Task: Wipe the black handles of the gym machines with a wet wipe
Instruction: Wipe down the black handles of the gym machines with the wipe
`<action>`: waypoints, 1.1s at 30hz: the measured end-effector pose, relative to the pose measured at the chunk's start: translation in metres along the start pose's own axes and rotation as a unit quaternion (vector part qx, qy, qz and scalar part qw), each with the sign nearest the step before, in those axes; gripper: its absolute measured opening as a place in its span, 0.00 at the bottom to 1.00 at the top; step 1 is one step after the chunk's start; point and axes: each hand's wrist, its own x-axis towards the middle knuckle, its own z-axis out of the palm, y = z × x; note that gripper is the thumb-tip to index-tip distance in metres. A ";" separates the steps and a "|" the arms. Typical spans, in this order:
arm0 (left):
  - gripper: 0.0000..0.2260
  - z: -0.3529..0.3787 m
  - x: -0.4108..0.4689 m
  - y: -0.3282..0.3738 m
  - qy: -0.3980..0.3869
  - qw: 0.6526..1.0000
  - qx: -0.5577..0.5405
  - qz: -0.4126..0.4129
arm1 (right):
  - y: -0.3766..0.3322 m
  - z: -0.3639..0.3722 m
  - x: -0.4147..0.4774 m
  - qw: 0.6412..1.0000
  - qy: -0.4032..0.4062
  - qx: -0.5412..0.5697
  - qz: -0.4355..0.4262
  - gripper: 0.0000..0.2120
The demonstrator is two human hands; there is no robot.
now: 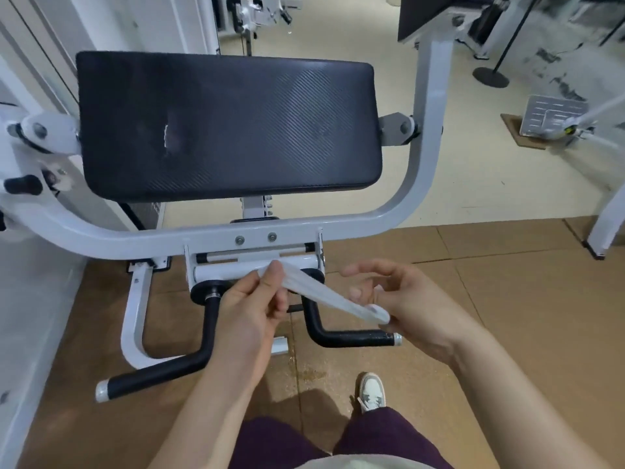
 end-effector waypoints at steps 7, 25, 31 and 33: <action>0.06 0.059 0.022 -0.061 0.144 0.990 0.005 0.003 | -0.010 -0.083 0.049 0.959 -0.249 -0.136 -0.026 0.08; 0.03 0.157 -0.012 -0.257 0.383 0.921 0.067 -0.011 | 0.157 -0.133 0.106 0.872 -0.162 -0.422 -0.190 0.11; 0.05 0.149 -0.007 -0.304 0.472 0.881 -0.011 0.021 | 0.207 -0.137 0.100 0.734 -0.145 -0.559 -0.357 0.12; 0.05 0.155 -0.008 -0.312 0.492 0.869 -0.016 0.049 | 0.209 -0.139 0.101 0.736 -0.151 -0.538 -0.381 0.12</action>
